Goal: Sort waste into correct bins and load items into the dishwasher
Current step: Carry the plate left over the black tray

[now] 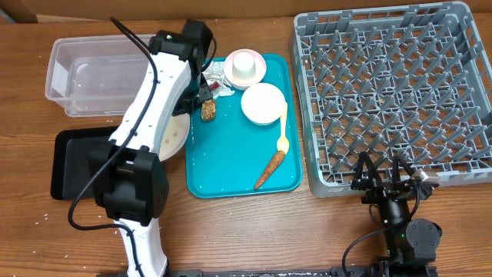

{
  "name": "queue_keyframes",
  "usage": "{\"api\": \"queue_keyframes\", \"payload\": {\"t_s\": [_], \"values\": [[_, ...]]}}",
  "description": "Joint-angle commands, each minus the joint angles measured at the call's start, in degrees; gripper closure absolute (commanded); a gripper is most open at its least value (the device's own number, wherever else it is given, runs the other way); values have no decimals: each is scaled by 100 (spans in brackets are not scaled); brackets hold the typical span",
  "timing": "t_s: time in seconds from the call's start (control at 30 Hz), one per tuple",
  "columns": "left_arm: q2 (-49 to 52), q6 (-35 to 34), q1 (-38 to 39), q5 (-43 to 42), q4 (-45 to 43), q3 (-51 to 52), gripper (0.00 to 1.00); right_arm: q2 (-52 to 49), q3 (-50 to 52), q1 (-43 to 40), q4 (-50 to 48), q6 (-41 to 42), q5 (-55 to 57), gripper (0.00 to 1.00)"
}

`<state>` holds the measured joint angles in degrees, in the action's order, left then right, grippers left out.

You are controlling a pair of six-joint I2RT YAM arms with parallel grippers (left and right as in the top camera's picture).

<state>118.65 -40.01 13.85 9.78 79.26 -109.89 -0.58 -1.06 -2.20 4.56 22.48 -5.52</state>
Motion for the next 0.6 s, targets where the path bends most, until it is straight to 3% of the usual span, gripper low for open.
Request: {"api": "queue_keyframes", "payload": {"t_s": [0.0, 0.23, 0.57], "values": [[-221, 129, -149, -238, -2, -151, 96, 42, 59, 2, -28, 9, 33, 0], [-225, 258, -485, -699, 22, -151, 96, 42, 59, 2, -28, 9, 33, 0], [-734, 275, -568, -706, 46, -151, 96, 42, 59, 2, -28, 9, 33, 0]]}}
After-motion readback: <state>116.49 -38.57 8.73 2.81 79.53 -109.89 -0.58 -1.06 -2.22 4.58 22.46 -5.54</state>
